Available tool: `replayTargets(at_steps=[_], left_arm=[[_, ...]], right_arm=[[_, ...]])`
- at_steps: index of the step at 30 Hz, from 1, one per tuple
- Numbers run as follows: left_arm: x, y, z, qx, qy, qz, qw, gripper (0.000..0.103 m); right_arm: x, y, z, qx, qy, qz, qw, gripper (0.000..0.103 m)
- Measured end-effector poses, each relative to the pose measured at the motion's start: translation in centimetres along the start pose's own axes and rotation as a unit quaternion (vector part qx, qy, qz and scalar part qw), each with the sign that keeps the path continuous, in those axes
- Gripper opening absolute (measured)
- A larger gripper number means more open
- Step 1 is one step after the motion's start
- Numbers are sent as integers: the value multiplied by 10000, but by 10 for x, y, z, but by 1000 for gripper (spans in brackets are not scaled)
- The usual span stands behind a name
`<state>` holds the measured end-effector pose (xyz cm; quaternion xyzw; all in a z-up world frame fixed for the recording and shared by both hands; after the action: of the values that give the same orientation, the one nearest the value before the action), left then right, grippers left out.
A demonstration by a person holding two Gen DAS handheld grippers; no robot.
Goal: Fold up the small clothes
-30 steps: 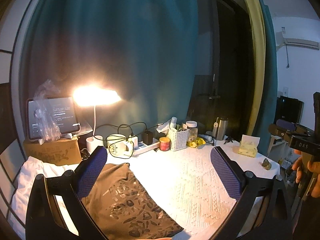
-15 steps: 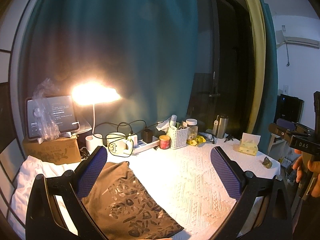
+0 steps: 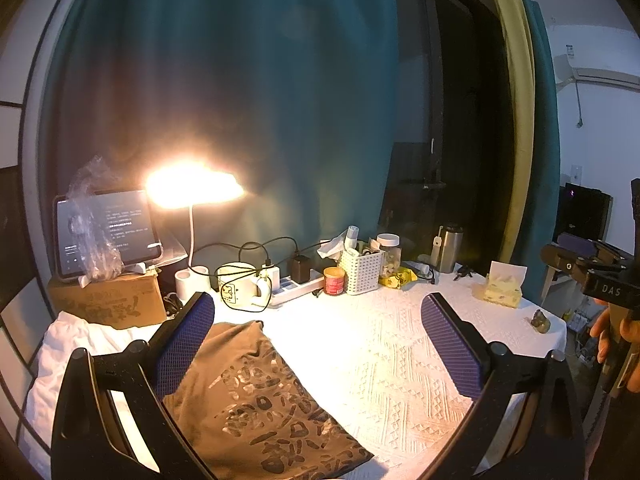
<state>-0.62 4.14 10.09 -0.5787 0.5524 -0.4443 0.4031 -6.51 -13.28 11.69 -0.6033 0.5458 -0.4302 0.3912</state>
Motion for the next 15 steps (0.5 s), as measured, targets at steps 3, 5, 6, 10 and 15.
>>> replayTargets(at_steps=[3,5,6,10,15], left_arm=[[0,0,0,-1,5,2,10000,102],[0,0,0,-4,3,-1,10000,102],[0,0,0,-2,3,1,10000,102],[-1,0,0,-2,-9,-18,10000,102],[-1,0,0,-11,5,-13,10000,102]], right_arm=[[0,0,0,-6,-11,-3,10000,82],[-1,0,0,-11,-13,-20,10000,82],[-1,0,0,-12,-16,-22,10000,82],[-2,1,0,-8,-31,-24,10000,82],[-2,1,1,-18,-33,-27,10000,82]])
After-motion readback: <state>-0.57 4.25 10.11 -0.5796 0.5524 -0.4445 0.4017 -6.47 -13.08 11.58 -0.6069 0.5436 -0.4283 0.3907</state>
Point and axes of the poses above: each gripper's, at about its wrist camera, not at the fingertips, and z roughly the way its jaws point, x to its right, y to its underside, the point moved 3 cm from there along z, roughly the way its jaws point
